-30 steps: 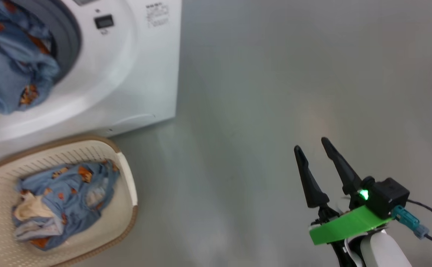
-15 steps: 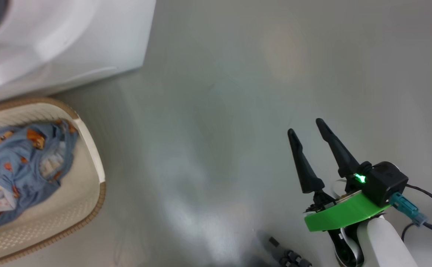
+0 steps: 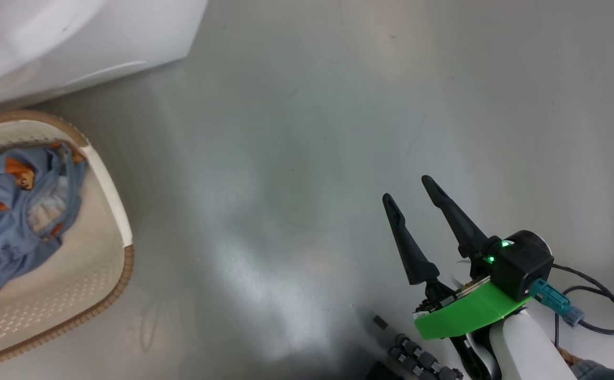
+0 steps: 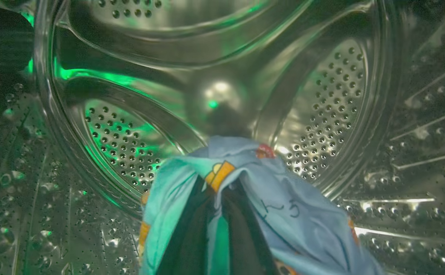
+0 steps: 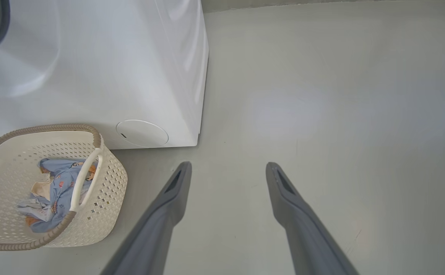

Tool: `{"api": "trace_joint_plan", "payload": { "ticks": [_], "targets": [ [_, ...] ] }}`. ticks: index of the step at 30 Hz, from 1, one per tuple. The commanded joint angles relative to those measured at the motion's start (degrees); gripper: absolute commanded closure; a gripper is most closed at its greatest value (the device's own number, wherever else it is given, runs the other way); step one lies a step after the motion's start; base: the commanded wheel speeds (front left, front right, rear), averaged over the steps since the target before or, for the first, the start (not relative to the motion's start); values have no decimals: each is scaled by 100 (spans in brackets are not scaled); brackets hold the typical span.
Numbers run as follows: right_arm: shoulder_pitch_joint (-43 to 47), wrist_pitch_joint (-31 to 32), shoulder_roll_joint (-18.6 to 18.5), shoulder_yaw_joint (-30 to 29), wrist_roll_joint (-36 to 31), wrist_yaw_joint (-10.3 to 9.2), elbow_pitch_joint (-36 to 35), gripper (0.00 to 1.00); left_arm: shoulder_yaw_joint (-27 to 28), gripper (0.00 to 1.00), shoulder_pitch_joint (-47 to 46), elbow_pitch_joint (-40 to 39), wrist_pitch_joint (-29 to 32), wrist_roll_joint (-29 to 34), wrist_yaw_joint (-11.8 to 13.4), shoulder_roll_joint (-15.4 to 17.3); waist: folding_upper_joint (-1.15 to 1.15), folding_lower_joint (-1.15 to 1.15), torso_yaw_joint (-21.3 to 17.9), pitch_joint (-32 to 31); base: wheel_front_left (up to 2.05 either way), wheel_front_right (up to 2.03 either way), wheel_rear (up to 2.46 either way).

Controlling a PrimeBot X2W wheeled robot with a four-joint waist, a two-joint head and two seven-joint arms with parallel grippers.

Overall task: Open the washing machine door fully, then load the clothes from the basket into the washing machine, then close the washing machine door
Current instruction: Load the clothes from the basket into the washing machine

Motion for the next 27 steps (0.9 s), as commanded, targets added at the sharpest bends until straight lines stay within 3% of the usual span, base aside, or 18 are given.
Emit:
{"api": "trace_joint_plan", "payload": {
  "ticks": [1,6,13,18,19,21,22,23,27],
  "targets": [
    [83,-27,-26,125,-66,16,-111,0,54,100,-46,-188,-29,52,17,310,0,-1,-45,57,0,0,0],
    [105,-27,-26,84,-70,16,-109,0,204,100,-351,-437,-29,92,233,323,0,-1,-37,179,0,0,0],
    [56,-27,-26,124,1,16,-79,0,79,100,-276,439,-29,162,96,356,0,-1,9,181,0,0,0],
    [37,-27,-26,98,-11,16,-30,0,-59,100,-328,1046,-29,297,192,391,0,-1,76,105,0,0,0],
    [36,-27,-26,91,-17,16,-12,0,-80,75,-309,1158,-29,315,226,384,0,-1,93,67,0,0,0],
    [31,-27,-26,103,-27,16,8,0,-110,52,-260,1471,-29,315,248,360,0,-1,119,-25,0,0,0],
    [31,-27,-26,113,-32,16,16,0,-109,31,-243,1648,-29,298,260,344,0,-1,132,-80,0,0,0],
    [34,-27,-26,123,-35,16,25,0,-101,1,-237,1798,-29,269,258,325,0,-1,142,-133,0,0,0],
    [49,-27,-26,133,-48,16,60,0,-87,0,-230,2393,-29,194,275,253,0,-1,187,-310,0,0,0]
  ]
}}
